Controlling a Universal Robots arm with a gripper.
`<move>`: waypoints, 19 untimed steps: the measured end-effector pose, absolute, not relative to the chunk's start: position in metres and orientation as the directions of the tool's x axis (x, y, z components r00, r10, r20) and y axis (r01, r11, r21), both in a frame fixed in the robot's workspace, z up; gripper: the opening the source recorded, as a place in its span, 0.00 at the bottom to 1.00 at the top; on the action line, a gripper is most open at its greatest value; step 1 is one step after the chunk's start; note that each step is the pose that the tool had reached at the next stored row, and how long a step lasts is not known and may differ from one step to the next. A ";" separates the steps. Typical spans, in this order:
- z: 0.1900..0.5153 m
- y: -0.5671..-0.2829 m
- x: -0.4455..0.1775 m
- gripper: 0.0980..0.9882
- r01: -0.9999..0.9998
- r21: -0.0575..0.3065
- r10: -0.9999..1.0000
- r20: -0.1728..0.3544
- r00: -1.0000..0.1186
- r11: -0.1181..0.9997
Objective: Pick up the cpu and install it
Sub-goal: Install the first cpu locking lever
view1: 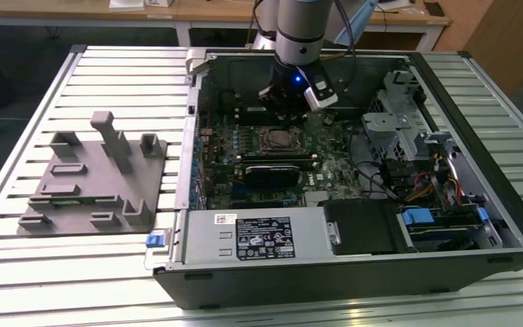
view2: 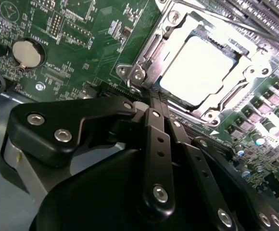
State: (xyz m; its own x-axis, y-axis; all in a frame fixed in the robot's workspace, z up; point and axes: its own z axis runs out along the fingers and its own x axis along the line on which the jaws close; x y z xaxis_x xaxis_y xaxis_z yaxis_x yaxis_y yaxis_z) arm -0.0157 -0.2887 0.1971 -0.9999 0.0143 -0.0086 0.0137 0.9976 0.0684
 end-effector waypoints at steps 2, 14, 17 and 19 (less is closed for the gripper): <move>0.197 -0.288 -0.015 0.01 0.013 0.081 0.013 -0.009 -1.000 0.997; 0.212 -0.291 -0.016 0.01 0.012 0.092 0.012 -0.008 -1.000 0.996; 0.212 -0.292 -0.015 0.01 0.012 0.092 0.012 -0.008 -1.000 0.996; 0.212 -0.292 -0.015 0.01 0.011 0.092 0.012 -0.008 -1.000 0.996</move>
State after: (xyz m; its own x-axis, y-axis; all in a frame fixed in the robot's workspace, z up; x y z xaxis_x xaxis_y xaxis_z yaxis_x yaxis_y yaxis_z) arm -0.0152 -0.2924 0.2123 -0.9999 0.0122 -0.0078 0.0115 0.9957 0.0924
